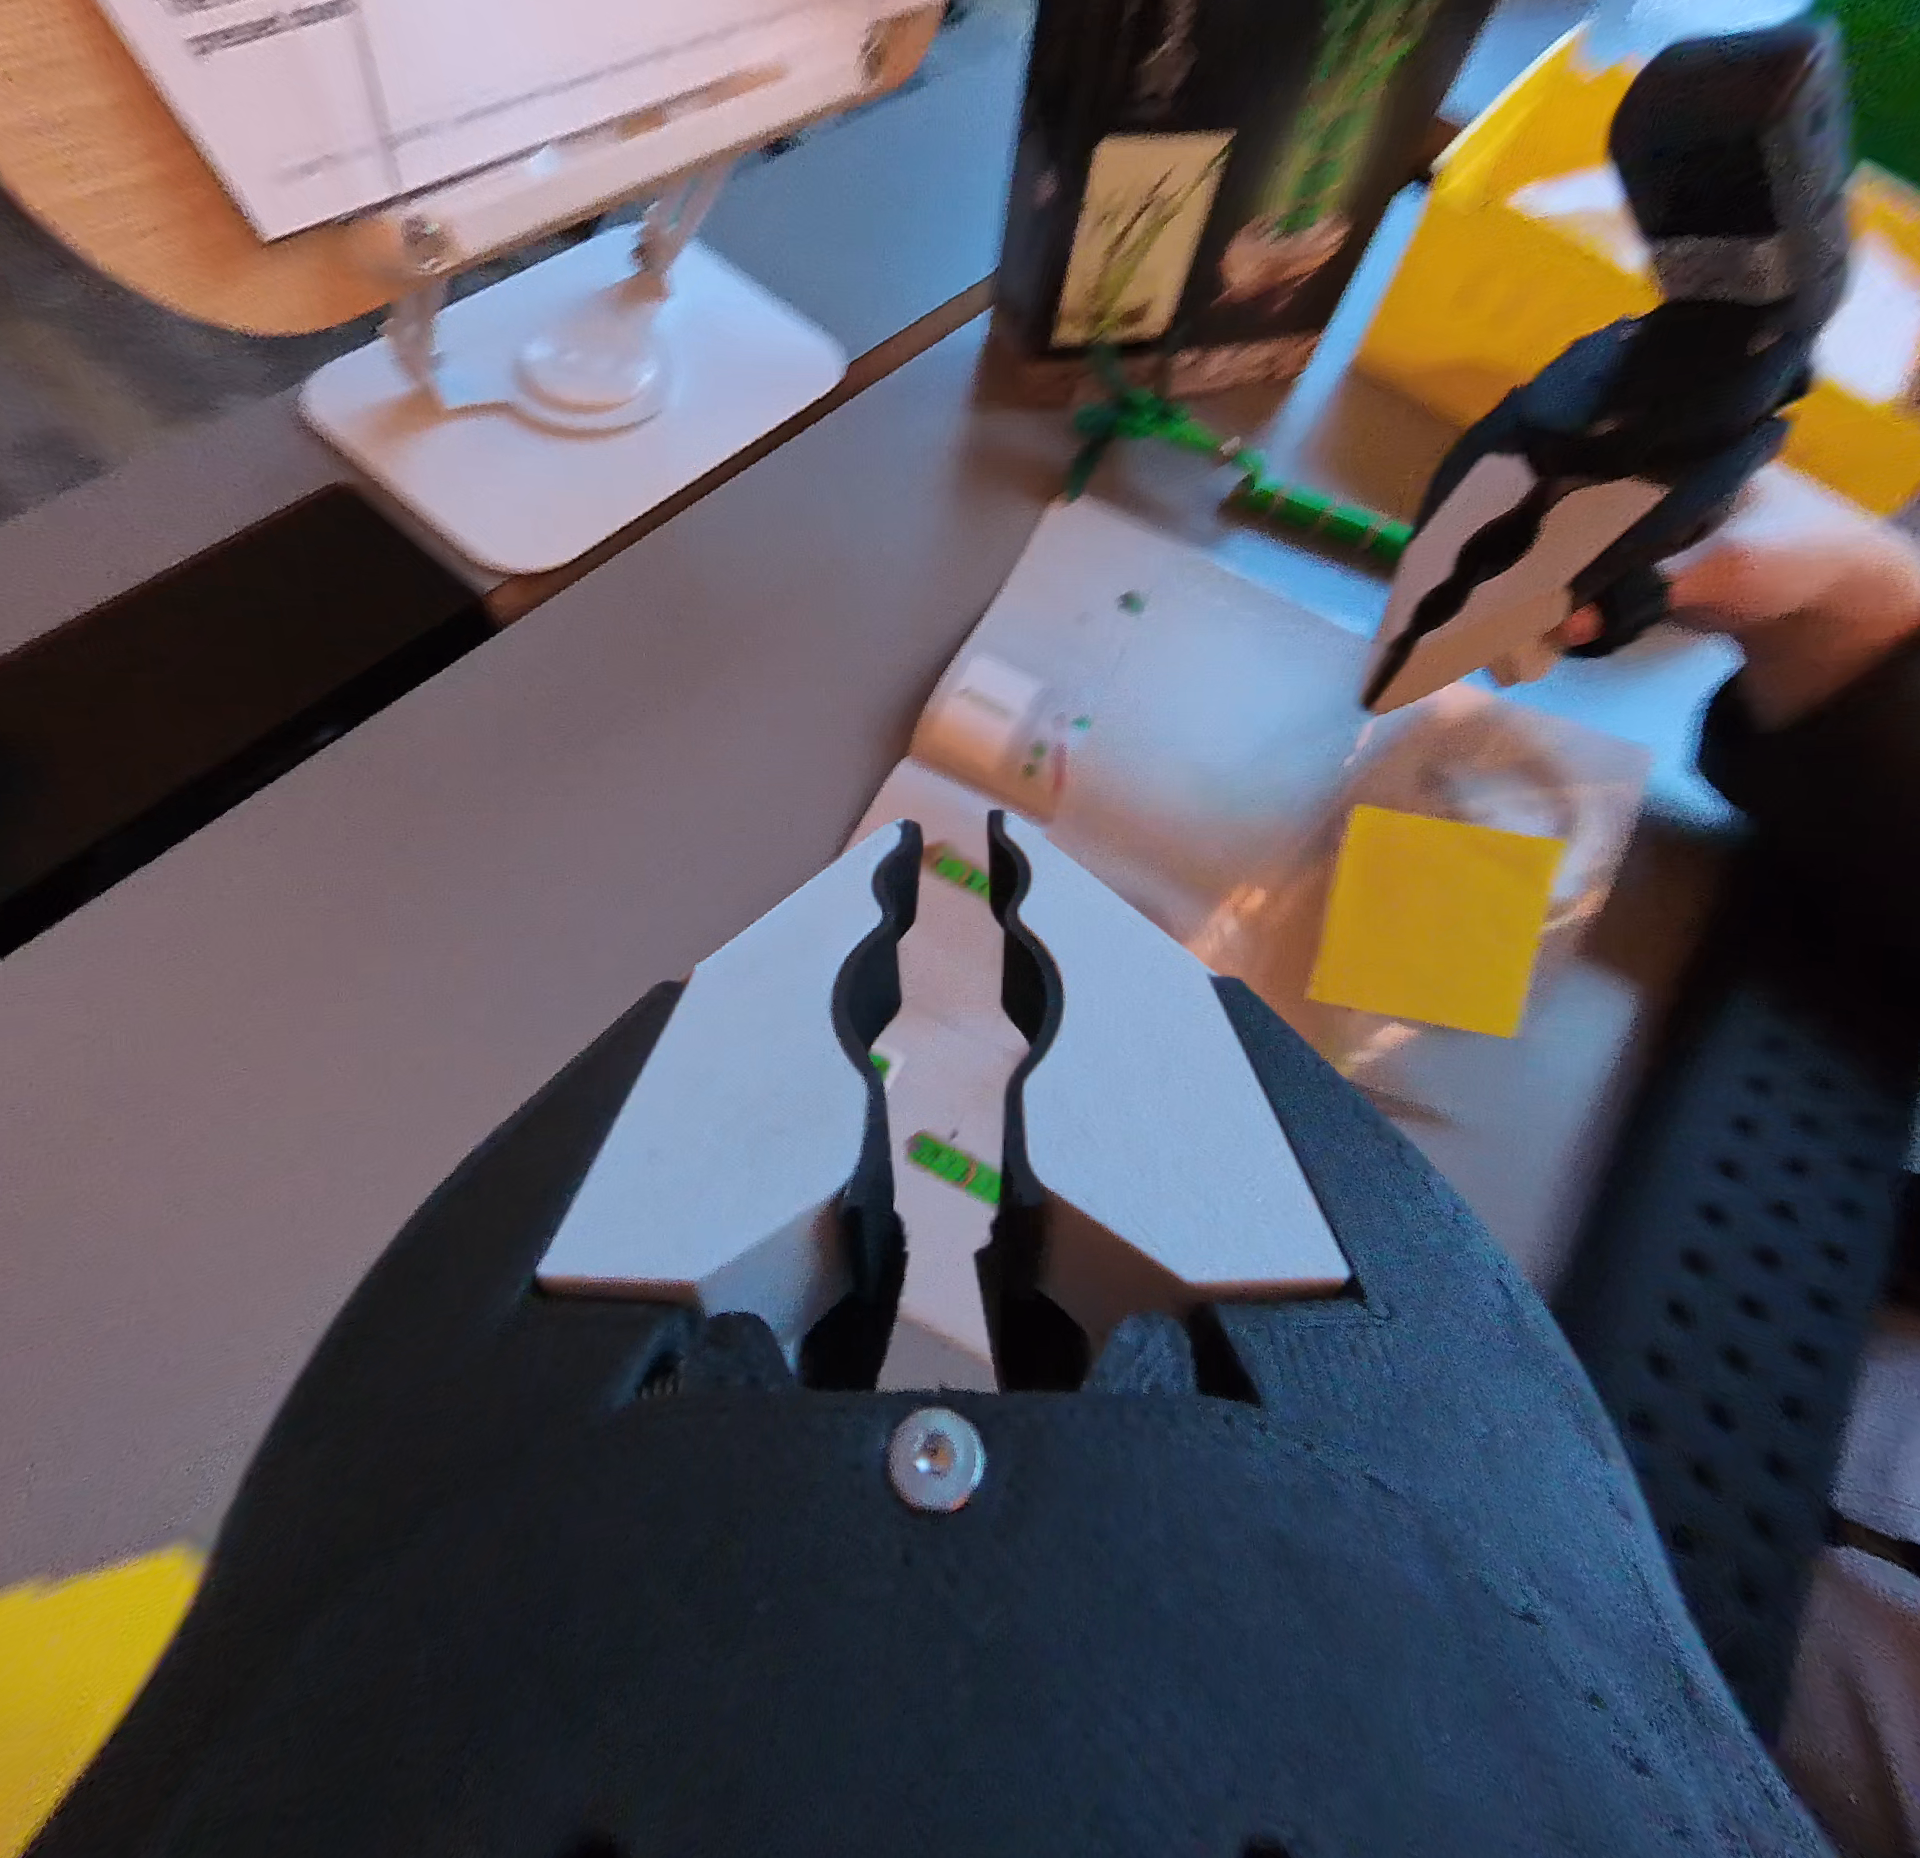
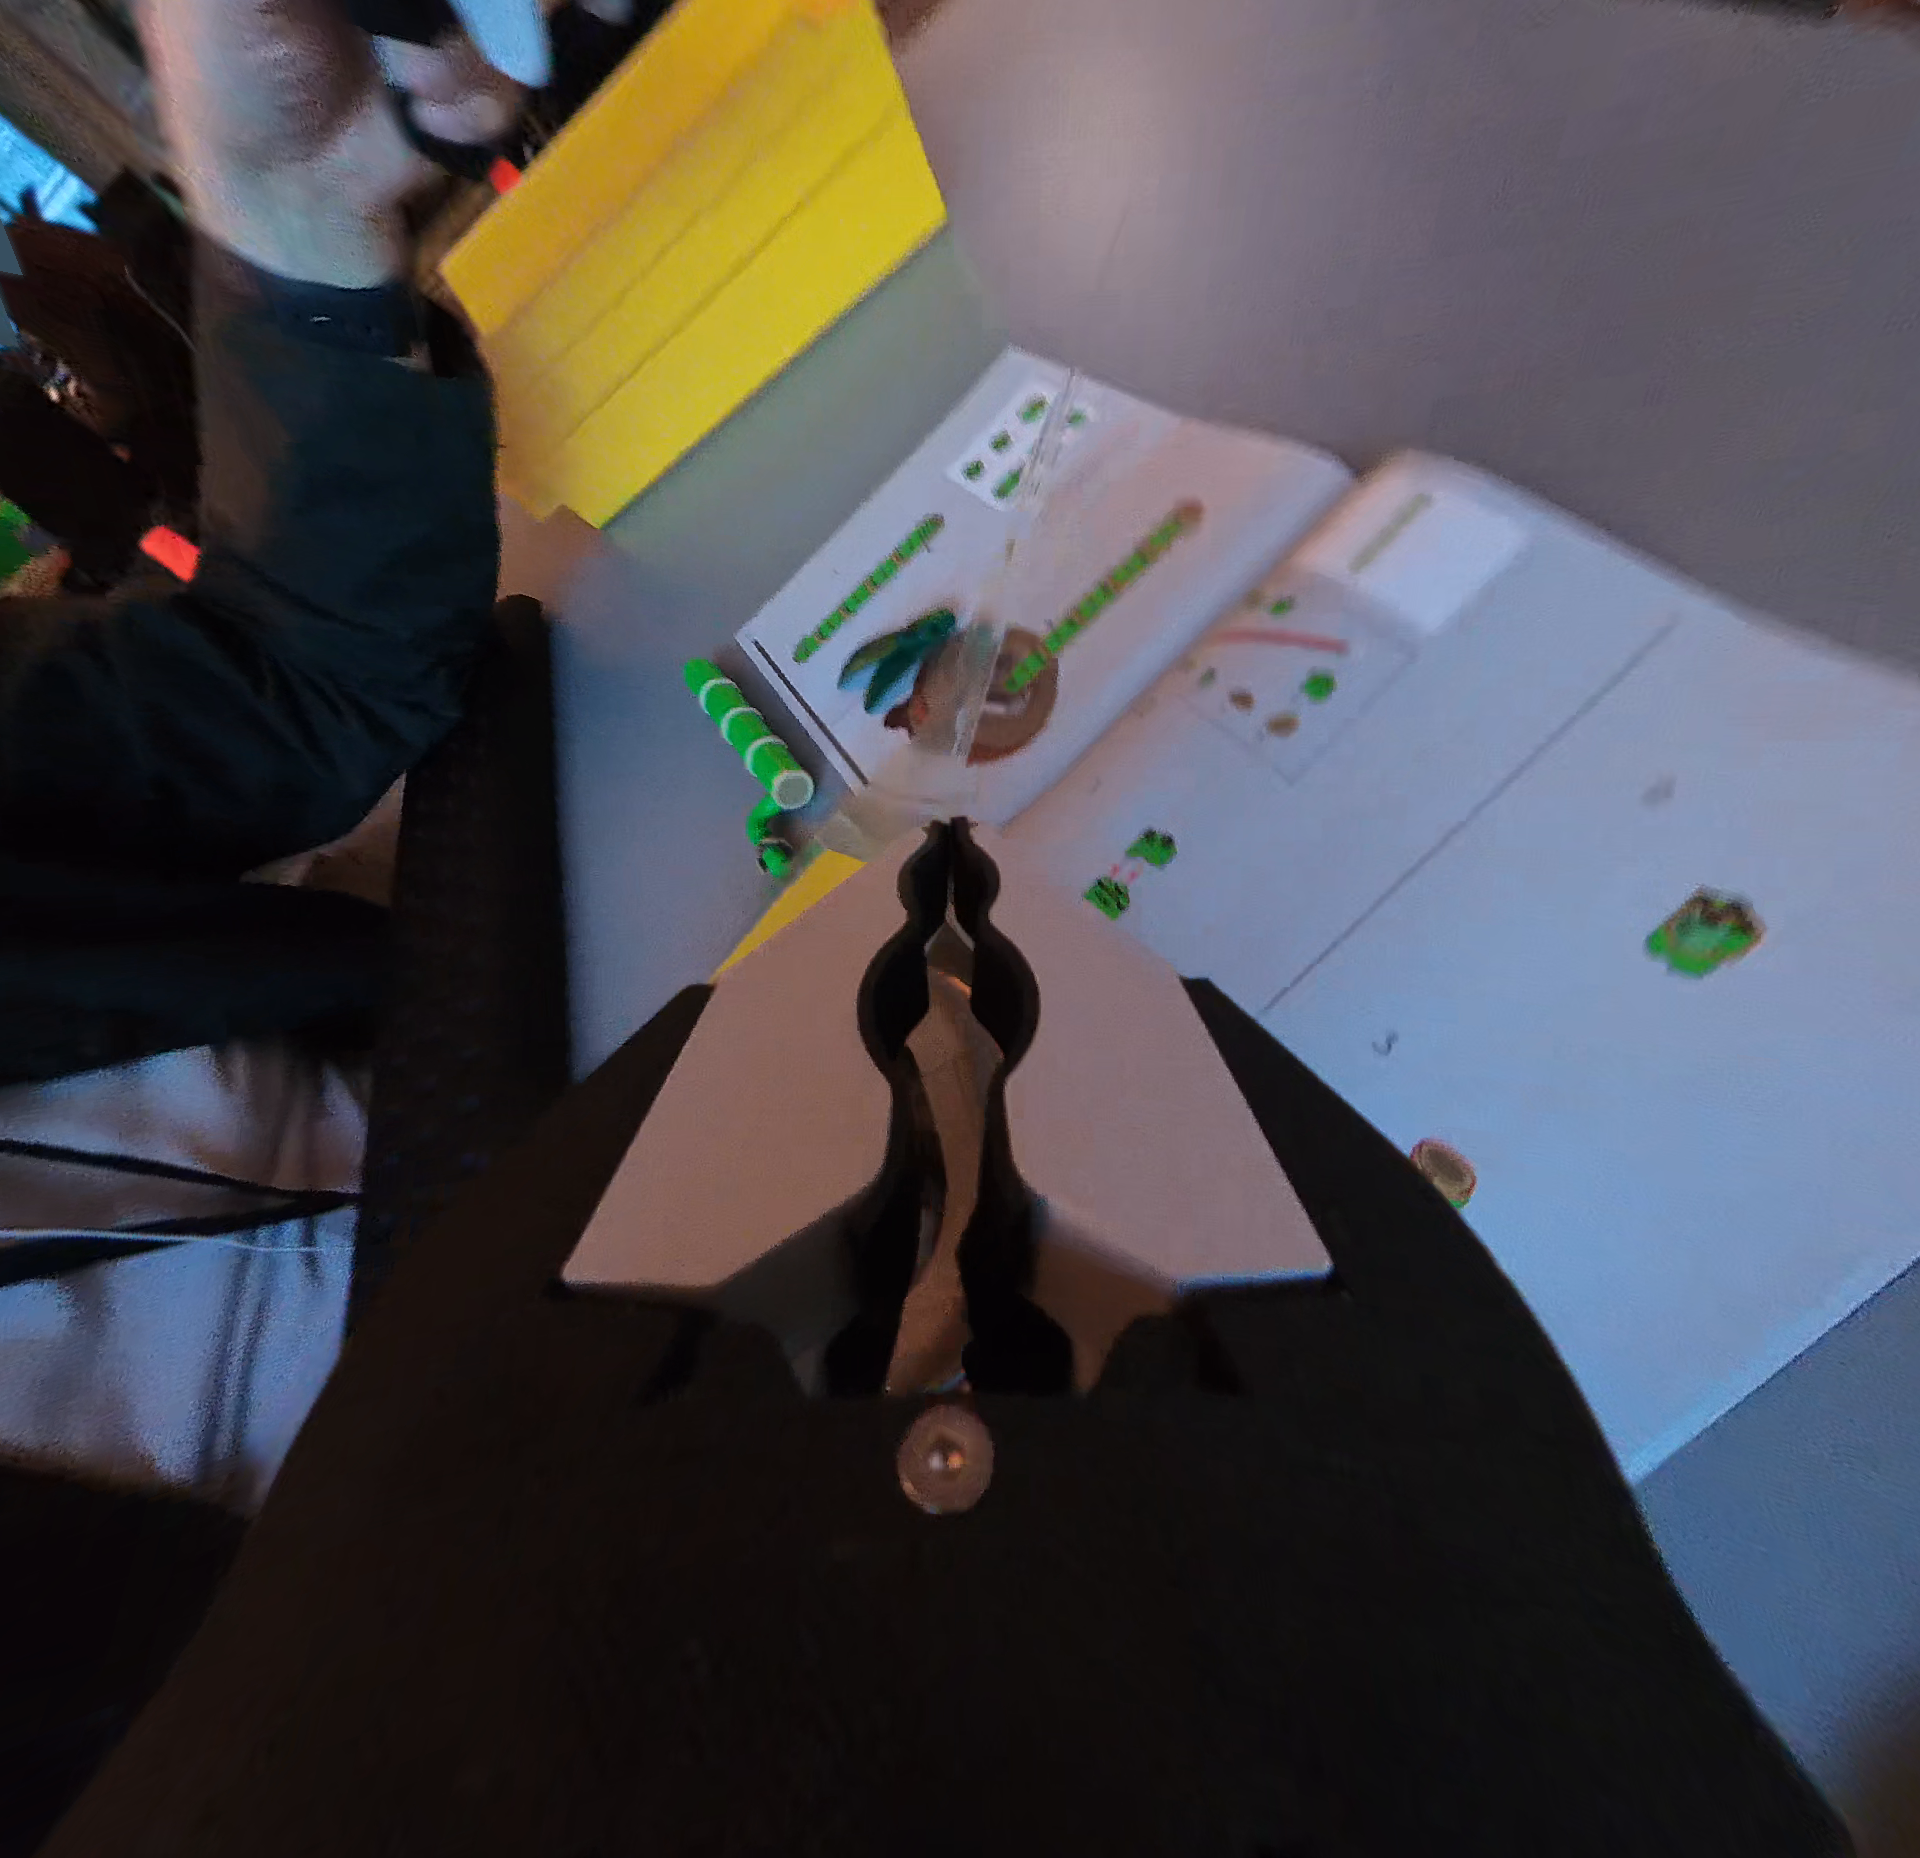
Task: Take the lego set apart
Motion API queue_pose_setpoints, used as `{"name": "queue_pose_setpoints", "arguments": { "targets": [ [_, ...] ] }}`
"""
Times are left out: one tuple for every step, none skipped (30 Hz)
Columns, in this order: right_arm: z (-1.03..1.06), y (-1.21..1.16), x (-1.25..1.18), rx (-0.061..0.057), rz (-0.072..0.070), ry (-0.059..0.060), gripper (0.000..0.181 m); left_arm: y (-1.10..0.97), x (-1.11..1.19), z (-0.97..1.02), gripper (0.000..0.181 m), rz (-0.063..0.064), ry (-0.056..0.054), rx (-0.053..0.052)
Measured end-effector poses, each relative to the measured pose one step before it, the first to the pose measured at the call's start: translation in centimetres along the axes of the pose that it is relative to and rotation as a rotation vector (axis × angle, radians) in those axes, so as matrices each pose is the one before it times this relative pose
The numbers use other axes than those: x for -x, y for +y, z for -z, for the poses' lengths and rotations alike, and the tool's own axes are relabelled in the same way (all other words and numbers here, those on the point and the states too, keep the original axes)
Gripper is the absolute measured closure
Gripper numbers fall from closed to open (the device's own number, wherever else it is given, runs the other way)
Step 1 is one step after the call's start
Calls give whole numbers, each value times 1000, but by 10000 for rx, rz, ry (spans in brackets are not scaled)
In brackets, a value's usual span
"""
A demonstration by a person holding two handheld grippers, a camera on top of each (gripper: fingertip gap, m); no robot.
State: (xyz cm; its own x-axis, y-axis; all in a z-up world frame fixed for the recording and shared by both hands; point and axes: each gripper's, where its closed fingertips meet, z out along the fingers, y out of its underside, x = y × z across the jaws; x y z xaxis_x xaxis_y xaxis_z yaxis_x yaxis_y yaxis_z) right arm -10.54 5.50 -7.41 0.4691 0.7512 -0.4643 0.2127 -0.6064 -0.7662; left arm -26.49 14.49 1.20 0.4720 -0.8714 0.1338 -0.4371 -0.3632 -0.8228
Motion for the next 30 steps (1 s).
{"name": "queue_pose_setpoints", "arguments": {
  "targets": [
    [428,-586,477,-306,480,84,181,-368,-446,-22,167,91,535,-351],
    [455,-590,406,-300,317,64,181,-353,-380,-44,164,44,478,-369],
    [451,-630,645,-357,279,-131,181,-285,-426,-55,164,32,493,-340],
    [449,-618,566,-381,257,-123,181,-189,-547,-76,164,68,575,-290],
    [445,-499,318,-321,166,-24,181,-101,-515,-78,163,131,580,-211],
    [416,-387,373,-258,115,-115,181,-163,-520,-66,159,181,578,-205],
    [370,-351,452,-255,142,-184,181,-198,-651,-44,153,148,645,-234],
    [323,-291,292,-234,153,-95,181,-224,-664,-64,146,84,640,-260],
    [275,-242,210,-186,109,-72,181,-221,-547,-92,138,8,551,-275],
    [236,-249,258,-174,107,-111,181,-201,-271,-151,129,-41,363,-263],
    [175,-235,300,-160,149,-125,181,-141,-45,-193,122,-52,202,-238],
    [101,-207,384,-129,227,-155,181,27,30,-177,116,-8,162,-179],
    [42,-186,498,-116,329,-177,181,31,-215,-149,112,29,325,-175],
    [-19,-172,592,-104,414,-189,181,-58,-329,-65,110,79,419,-210],
    [-61,-122,492,-38,401,-95,181,-36,-164,28,110,114,328,-205],
    [-65,-148,409,-28,370,-36,181,-11,74,60,112,119,186,-183],
    [-86,-151,483,-16,316,-104,181,101,133,18,114,82,123,-126],
    [-123,-184,601,-22,234,-197,181,252,163,-73,115,59,95,-53],
    [-156,-217,595,-49,183,-208,181,428,252,-173,115,82,32,56],
    [-170,-176,478,-10,146,-142,181,569,308,-272,115,123,-13,169],
    [-156,-144,381,8,178,-65,181,526,275,-297,112,116,-18,193],
    [-129,-88,271,33,183,-10,181,325,128,-250,110,50,29,105],
    [-87,-46,252,30,141,-21,181,112,-38,-190,107,22,91,-18],
    [-66,-43,193,10,72,-24,181,-19,-177,-128,107,65,180,-89],
    [-52,-53,42,-5,13,29,181,-54,-362,-103,106,119,302,-103],
    [-30,-42,-65,-15,-27,56,181,-51,-589,-80,106,147,436,-83],
    [-13,-23,-47,-24,-58,11,181,-22,-631,-54,107,168,457,-44],
    [-4,38,-123,-17,-71,34,181,11,-601,-53,107,142,416,-10],
    [15,104,-229,10,-74,88,181,-34,-542,-43,107,68,346,-23],
    [32,103,-191,1,-46,64,181,-129,-481,-30,107,13,274,-78]
  ]
}}
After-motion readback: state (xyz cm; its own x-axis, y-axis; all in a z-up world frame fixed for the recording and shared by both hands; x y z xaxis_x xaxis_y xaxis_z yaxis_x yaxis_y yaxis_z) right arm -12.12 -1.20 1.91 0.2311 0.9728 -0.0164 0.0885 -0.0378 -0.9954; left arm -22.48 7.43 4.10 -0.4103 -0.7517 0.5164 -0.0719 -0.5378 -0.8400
